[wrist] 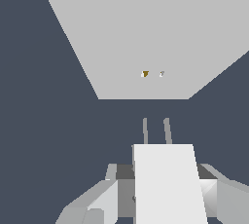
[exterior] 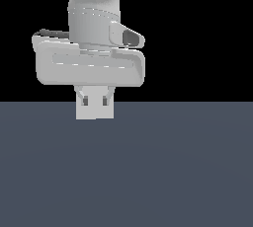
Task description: Plug the charger into the wall socket.
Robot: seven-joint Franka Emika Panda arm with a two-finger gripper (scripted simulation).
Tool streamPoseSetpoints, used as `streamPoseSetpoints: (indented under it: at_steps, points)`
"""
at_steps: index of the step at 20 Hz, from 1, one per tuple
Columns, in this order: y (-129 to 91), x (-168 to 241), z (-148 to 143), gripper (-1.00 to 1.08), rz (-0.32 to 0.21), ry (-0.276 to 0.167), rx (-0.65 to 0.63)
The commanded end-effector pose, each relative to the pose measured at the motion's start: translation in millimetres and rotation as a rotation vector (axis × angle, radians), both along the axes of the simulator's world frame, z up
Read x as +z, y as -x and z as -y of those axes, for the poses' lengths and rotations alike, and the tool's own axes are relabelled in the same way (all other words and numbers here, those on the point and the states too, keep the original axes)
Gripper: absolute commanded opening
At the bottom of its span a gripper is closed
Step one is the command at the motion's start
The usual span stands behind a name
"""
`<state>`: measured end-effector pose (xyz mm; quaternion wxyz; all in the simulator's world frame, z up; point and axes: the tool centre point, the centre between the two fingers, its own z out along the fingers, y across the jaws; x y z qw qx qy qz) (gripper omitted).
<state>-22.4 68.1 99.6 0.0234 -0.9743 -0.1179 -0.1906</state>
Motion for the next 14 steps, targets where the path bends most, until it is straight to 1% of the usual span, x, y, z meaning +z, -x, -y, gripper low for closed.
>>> streamPoseSetpoints:
  at_steps: [1,8,14]
  points:
    - [-0.5,0.6,0.5,-1.0,-0.001,0.001,-0.004]
    - [-2.1,0.5,0.0,-1.0,-0.001,0.001,-0.003]
    - [-15.9,0.6,-3.4,-1.0,-0.001,0.002,-0.003]
